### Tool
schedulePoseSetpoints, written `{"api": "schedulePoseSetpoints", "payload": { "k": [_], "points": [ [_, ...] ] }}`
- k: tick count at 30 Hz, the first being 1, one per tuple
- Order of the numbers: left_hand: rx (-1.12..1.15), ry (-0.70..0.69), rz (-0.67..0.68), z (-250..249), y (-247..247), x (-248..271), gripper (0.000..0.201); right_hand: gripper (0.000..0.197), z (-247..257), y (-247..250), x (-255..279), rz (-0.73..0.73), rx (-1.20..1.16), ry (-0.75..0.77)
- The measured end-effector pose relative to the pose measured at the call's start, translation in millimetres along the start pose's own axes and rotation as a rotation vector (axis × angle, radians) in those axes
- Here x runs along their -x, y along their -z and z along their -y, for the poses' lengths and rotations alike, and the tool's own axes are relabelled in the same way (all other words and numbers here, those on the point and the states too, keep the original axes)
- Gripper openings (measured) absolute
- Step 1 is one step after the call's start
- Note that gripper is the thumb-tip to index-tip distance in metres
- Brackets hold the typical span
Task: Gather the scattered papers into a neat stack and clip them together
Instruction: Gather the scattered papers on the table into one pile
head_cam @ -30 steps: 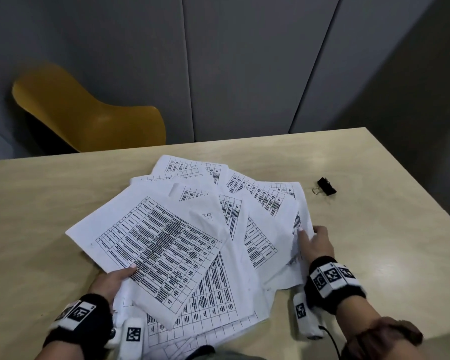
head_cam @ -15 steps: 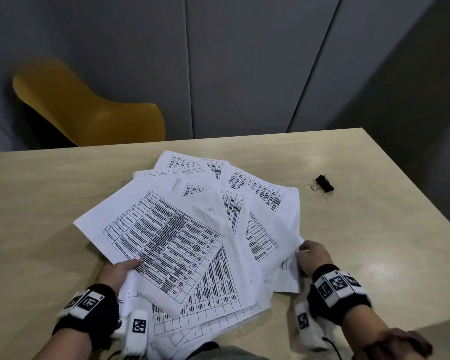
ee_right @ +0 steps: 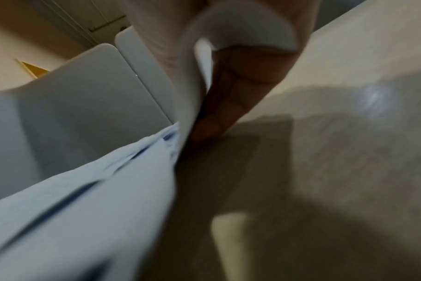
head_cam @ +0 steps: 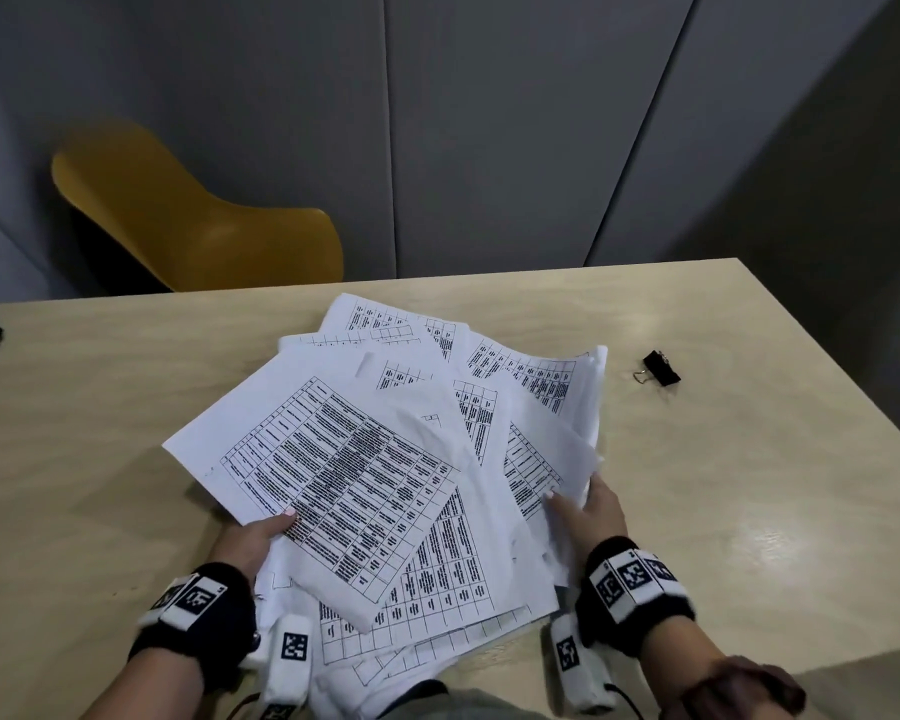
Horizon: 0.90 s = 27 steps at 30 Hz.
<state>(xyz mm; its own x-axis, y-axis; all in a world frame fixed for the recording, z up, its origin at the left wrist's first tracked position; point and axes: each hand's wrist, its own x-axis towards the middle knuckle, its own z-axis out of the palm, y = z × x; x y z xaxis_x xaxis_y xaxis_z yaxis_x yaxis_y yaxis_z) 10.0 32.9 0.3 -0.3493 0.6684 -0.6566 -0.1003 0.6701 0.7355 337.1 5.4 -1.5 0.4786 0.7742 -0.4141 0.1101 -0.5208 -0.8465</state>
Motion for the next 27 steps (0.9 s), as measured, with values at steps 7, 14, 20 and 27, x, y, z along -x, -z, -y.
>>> {"api": "schedulePoseSetpoints", "payload": {
  "k": [7, 14, 20, 27],
  "points": [
    [0.110, 0.073, 0.096, 1, 9, 5, 0.032, 0.023, 7, 7, -2, 0.083, 0.091, -0.005],
    [0.146, 0.052, 0.140, -28, 4, 23, 0.016, 0.011, 21, 13, -9, -0.173, -0.013, 0.133],
    [0.134, 0.020, 0.130, -20, 2, 29, 0.011, 0.029, 106, 60, -12, -0.561, -0.176, 0.331],
    [-0.038, -0.002, 0.001, -13, 6, 23, 0.032, 0.017, 122, 52, -18, -0.686, -0.429, 0.347]
  ]
}}
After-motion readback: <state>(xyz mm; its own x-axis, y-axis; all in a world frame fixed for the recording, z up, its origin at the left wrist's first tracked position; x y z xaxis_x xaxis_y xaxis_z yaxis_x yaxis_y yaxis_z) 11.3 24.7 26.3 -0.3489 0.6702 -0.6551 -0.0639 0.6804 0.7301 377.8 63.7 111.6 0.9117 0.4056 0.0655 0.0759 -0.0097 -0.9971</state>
